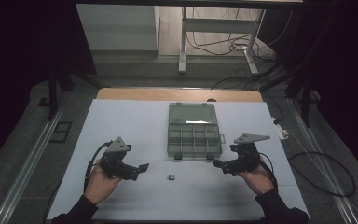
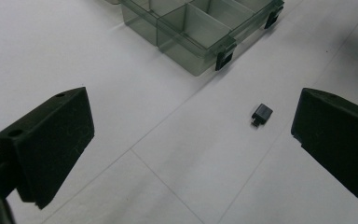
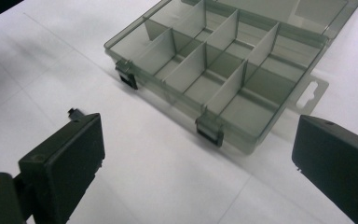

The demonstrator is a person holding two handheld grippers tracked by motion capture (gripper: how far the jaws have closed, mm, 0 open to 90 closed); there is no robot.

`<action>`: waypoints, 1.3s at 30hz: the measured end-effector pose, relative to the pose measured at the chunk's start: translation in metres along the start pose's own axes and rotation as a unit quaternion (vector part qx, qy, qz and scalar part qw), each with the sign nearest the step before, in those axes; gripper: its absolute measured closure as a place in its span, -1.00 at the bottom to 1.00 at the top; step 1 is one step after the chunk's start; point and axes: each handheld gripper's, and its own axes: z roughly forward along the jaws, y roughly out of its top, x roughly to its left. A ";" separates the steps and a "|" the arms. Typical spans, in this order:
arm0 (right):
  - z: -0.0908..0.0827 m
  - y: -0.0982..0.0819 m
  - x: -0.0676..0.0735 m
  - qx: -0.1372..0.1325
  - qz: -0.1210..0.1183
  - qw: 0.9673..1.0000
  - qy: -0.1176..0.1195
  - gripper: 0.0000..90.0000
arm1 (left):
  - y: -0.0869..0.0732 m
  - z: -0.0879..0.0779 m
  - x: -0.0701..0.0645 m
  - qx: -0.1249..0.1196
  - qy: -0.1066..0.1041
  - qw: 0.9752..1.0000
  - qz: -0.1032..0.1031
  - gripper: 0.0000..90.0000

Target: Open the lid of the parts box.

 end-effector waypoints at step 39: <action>-0.060 -0.067 0.014 0.009 0.028 0.999 -0.038 -1.00 | -0.065 -0.071 -0.007 -0.027 0.044 0.998 -0.047 -1.00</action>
